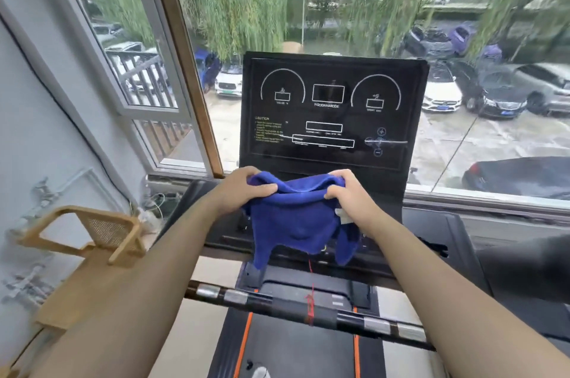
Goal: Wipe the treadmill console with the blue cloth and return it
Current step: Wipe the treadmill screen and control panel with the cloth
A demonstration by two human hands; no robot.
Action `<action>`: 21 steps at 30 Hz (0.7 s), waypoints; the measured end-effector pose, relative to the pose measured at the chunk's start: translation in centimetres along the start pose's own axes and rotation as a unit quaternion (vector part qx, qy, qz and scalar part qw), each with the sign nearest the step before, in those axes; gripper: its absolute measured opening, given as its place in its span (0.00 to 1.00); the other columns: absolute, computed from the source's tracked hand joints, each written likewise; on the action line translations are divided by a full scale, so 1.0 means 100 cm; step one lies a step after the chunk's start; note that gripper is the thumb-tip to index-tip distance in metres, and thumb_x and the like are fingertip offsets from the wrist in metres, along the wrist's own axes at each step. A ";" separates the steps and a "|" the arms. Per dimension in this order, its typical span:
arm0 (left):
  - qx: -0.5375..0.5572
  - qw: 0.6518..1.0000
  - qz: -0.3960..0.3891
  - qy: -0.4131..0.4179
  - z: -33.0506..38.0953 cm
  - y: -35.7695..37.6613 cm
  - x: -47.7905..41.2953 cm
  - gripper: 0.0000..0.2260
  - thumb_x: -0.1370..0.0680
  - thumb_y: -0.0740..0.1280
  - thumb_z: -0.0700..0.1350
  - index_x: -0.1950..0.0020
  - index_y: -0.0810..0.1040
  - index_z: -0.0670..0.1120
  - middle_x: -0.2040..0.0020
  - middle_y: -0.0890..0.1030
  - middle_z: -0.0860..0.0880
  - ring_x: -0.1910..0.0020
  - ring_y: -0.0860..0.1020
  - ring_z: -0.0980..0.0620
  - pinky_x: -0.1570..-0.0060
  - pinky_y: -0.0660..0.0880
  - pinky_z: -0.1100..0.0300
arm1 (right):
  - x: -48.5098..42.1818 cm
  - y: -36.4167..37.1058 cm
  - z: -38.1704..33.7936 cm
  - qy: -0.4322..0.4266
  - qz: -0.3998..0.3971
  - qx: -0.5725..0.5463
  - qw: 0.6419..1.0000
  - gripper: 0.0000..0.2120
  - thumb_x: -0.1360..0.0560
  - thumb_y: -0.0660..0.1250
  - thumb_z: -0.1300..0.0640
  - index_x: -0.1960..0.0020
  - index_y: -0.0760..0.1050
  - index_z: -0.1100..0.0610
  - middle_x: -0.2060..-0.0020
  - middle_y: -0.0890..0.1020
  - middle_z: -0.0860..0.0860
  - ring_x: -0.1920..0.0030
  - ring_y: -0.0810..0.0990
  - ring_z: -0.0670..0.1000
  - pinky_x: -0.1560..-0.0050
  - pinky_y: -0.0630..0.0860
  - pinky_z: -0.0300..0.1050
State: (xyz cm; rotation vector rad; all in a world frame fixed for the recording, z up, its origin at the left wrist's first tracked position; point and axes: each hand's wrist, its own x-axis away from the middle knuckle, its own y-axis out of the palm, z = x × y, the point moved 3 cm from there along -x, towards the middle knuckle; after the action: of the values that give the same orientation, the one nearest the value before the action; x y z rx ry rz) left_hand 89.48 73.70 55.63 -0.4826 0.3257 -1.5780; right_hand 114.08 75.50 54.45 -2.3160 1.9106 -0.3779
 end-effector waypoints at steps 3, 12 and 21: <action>0.006 0.999 0.053 0.006 -0.003 -0.021 -0.038 0.10 0.23 0.73 0.47 0.47 0.79 0.43 0.56 0.81 0.51 0.60 0.78 0.57 0.68 0.70 0.66 | -0.027 0.005 -0.008 0.020 0.036 -0.035 0.999 0.15 0.27 0.62 0.69 0.44 0.69 0.54 0.55 0.74 0.50 0.59 0.73 0.49 0.62 0.71 0.41; 0.120 0.984 0.109 0.074 -0.003 -0.074 -0.119 0.15 0.24 0.60 0.32 0.55 0.70 0.54 0.59 0.77 0.48 0.69 0.70 0.58 0.69 0.65 0.64 | -0.079 0.019 -0.029 -0.051 0.114 -0.017 0.992 0.15 0.29 0.61 0.75 0.52 0.77 0.58 0.58 0.81 0.53 0.63 0.77 0.48 0.61 0.75 0.37; -0.014 0.938 0.273 0.216 0.028 -0.075 -0.158 0.14 0.28 0.63 0.34 0.58 0.78 0.54 0.57 0.80 0.55 0.54 0.76 0.61 0.50 0.69 0.70 | -0.131 0.037 -0.076 -0.123 0.257 0.007 0.959 0.13 0.29 0.60 0.71 0.54 0.78 0.57 0.51 0.78 0.56 0.63 0.78 0.41 0.66 0.77 0.39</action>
State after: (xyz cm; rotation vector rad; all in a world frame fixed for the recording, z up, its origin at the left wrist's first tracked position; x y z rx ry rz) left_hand 84.66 90.16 60.02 -0.0417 0.7497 -1.1187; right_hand 106.30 88.11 59.36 -1.6635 2.2513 -0.0441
